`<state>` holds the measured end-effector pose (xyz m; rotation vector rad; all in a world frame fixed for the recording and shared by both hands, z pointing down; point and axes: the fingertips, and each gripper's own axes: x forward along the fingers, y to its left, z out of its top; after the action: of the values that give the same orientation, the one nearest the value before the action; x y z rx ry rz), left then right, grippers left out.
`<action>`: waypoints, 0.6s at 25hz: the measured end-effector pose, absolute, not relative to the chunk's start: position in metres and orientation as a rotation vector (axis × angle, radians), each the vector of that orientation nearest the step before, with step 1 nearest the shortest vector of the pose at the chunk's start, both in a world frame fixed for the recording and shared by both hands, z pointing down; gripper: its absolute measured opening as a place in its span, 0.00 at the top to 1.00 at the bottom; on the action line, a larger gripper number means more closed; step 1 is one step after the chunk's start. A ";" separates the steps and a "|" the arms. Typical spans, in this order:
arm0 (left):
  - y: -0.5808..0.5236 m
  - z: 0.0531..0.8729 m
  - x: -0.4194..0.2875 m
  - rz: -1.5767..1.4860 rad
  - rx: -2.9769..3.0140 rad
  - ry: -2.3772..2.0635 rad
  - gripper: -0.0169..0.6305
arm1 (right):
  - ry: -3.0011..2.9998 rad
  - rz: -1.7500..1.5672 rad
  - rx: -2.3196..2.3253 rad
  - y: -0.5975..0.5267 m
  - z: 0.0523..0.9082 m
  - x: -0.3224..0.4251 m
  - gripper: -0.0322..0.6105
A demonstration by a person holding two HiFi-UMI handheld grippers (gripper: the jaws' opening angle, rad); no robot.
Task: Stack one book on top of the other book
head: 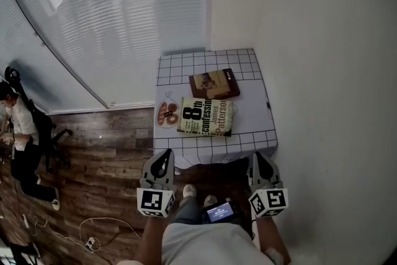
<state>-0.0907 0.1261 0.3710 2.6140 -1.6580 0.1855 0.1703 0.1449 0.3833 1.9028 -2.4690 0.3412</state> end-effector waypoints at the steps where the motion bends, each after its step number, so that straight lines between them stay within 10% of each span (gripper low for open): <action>1: 0.123 0.371 -0.090 0.181 2.614 -1.658 0.96 | -2.470 0.342 1.905 0.142 0.385 0.171 0.94; 15: 0.046 0.394 -0.090 0.205 2.596 -1.618 0.96 | -2.401 0.403 1.876 0.079 0.405 0.160 0.94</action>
<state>-0.0898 0.0456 0.3937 2.5960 -1.6180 0.2053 0.1600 0.0790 0.4046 1.8757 -2.4008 0.4029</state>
